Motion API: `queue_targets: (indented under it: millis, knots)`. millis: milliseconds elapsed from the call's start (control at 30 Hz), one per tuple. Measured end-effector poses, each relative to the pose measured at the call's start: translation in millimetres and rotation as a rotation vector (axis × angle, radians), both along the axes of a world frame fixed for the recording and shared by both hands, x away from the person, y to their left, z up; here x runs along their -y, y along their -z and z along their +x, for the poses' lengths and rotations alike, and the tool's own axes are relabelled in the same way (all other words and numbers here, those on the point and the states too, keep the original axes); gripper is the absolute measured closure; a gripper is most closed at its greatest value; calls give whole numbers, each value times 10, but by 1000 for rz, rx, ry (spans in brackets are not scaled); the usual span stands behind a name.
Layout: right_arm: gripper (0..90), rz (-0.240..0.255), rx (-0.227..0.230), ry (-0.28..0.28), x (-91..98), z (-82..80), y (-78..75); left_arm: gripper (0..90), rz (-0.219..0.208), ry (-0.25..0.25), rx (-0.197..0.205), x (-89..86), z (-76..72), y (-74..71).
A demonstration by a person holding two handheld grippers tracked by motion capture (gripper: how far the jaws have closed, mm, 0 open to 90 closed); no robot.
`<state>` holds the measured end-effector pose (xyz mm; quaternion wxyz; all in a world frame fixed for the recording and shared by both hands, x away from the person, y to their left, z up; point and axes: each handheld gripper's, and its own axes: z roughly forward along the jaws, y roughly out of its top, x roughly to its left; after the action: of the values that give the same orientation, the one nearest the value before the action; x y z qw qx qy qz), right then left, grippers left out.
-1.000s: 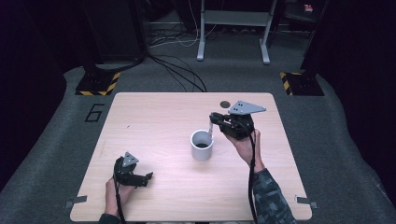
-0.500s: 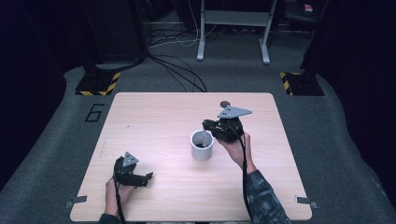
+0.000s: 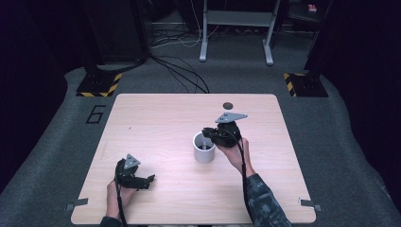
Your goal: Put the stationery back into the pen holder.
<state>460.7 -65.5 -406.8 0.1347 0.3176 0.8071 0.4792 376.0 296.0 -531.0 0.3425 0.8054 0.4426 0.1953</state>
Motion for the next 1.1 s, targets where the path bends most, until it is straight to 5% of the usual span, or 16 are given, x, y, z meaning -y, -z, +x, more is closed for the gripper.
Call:
queue_targets:
  millis: [600,733,1100]
  knots:
    - [787,-11,-43,48,-78,165,95,7,0,0,0,0,0,0]
    - [747,-39,-59,52,-99,226,152,7,0,0,0,0,0,0]
    - [594,-13,-78,65,-14,199,146,7,4,4,-4,-3,0,-5]
